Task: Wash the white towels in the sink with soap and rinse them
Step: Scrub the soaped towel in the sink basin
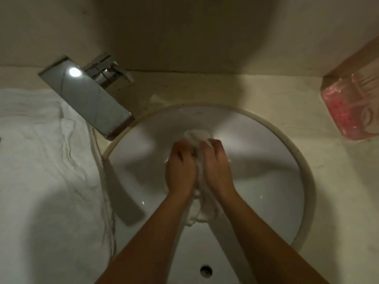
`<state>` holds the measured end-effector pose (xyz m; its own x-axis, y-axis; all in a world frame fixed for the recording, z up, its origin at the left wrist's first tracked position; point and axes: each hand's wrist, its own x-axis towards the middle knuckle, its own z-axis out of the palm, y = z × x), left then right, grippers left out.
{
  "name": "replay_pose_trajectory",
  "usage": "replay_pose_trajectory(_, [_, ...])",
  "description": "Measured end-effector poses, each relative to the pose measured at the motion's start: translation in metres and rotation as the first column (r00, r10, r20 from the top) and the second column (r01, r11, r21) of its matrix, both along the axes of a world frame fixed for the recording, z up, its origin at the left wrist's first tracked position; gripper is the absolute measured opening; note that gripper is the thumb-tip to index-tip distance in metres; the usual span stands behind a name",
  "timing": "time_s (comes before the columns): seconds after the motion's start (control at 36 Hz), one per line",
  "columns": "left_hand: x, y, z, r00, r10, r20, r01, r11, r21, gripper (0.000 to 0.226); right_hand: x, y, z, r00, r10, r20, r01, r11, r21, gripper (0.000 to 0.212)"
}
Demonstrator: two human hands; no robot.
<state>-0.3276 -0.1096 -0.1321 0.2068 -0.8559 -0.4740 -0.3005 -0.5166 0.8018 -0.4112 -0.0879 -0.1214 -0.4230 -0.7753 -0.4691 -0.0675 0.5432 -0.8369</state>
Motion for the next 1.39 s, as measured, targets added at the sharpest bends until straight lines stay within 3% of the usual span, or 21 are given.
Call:
replay_pose_trajectory(0.11, [0.002, -0.009, -0.004, 0.994, 0.046, -0.097, -0.044, 0.999, 0.019, 0.061, 0.012, 0.012, 0.002, 0.999, -0.029, -0.022, 0.028, 0.998, -0.048, 0.01])
replay_pose_trajectory(0.19, [-0.006, 0.003, 0.001, 0.991, 0.017, -0.136, -0.01, 0.999, 0.047, 0.06, 0.001, 0.0, -0.009, 0.981, -0.155, -0.112, 0.149, 0.987, -0.06, 0.019])
replay_pose_trajectory(0.28, [-0.012, 0.009, 0.006, 0.993, -0.03, -0.111, 0.029, 1.0, -0.008, 0.054, -0.005, -0.011, -0.015, 0.965, -0.257, -0.05, 0.255, 0.966, -0.026, 0.027])
replay_pose_trajectory(0.44, [-0.003, -0.02, 0.012, 0.997, -0.011, -0.073, 0.016, 0.998, 0.068, 0.065, 0.009, 0.011, 0.0, 0.985, -0.17, 0.001, 0.17, 0.985, 0.003, 0.028])
replay_pose_trajectory(0.53, [-0.017, -0.005, 0.014, 0.994, -0.064, -0.094, 0.07, 0.996, 0.062, 0.058, -0.011, -0.004, -0.012, 0.974, -0.221, -0.054, 0.22, 0.975, -0.022, 0.032])
replay_pose_trajectory(0.61, [-0.022, 0.006, 0.018, 0.993, -0.084, -0.08, 0.087, 0.996, 0.034, 0.058, -0.018, -0.014, -0.016, 0.962, -0.273, -0.002, 0.273, 0.962, -0.021, 0.035])
replay_pose_trajectory(0.75, [-0.004, -0.024, 0.011, 0.993, 0.08, -0.083, -0.065, 0.983, 0.173, 0.087, 0.008, 0.007, 0.01, 0.976, -0.182, 0.123, 0.18, 0.983, 0.021, 0.03])
replay_pose_trajectory(0.81, [-0.007, -0.023, 0.01, 0.992, 0.06, -0.112, -0.04, 0.984, 0.171, 0.091, 0.004, -0.002, 0.005, 0.984, -0.174, 0.045, 0.176, 0.983, -0.042, 0.03])
replay_pose_trajectory(0.92, [-0.016, -0.002, 0.018, 0.989, -0.091, -0.12, 0.109, 0.981, 0.158, 0.062, -0.026, -0.021, -0.019, 0.987, -0.138, -0.085, 0.139, 0.99, 0.004, 0.033])
replay_pose_trajectory(0.97, [-0.018, 0.004, 0.019, 0.976, -0.165, -0.142, 0.186, 0.971, 0.151, 0.063, -0.035, -0.018, -0.031, 0.992, -0.049, -0.115, 0.054, 0.998, 0.037, 0.033])
replay_pose_trajectory(1.06, [-0.009, 0.001, 0.023, 0.988, -0.069, -0.139, 0.09, 0.984, 0.152, 0.08, -0.047, -0.005, -0.031, 0.975, 0.028, -0.218, -0.013, 0.998, 0.068, 0.028])
replay_pose_trajectory(1.11, [0.007, -0.007, 0.022, 0.998, 0.015, -0.063, -0.006, 0.991, 0.135, 0.085, -0.06, 0.006, -0.031, 0.923, 0.078, -0.376, -0.05, 0.995, 0.084, 0.027])
replay_pose_trajectory(1.19, [0.037, -0.009, 0.018, 0.984, -0.046, 0.171, 0.05, 0.999, -0.016, 0.053, -0.071, 0.02, -0.031, 0.815, 0.073, -0.574, -0.023, 0.995, 0.093, 0.036])
replay_pose_trajectory(1.28, [0.05, -0.011, 0.01, 0.954, -0.104, 0.283, 0.125, 0.991, -0.055, 0.045, -0.056, 0.02, -0.029, 0.773, 0.087, -0.628, -0.103, 0.995, 0.011, 0.048])
replay_pose_trajectory(1.39, [0.04, -0.013, 0.001, 0.944, -0.185, 0.274, 0.186, 0.982, 0.024, 0.059, -0.027, 0.002, -0.031, 0.786, 0.294, -0.544, -0.15, 0.944, 0.294, 0.066])
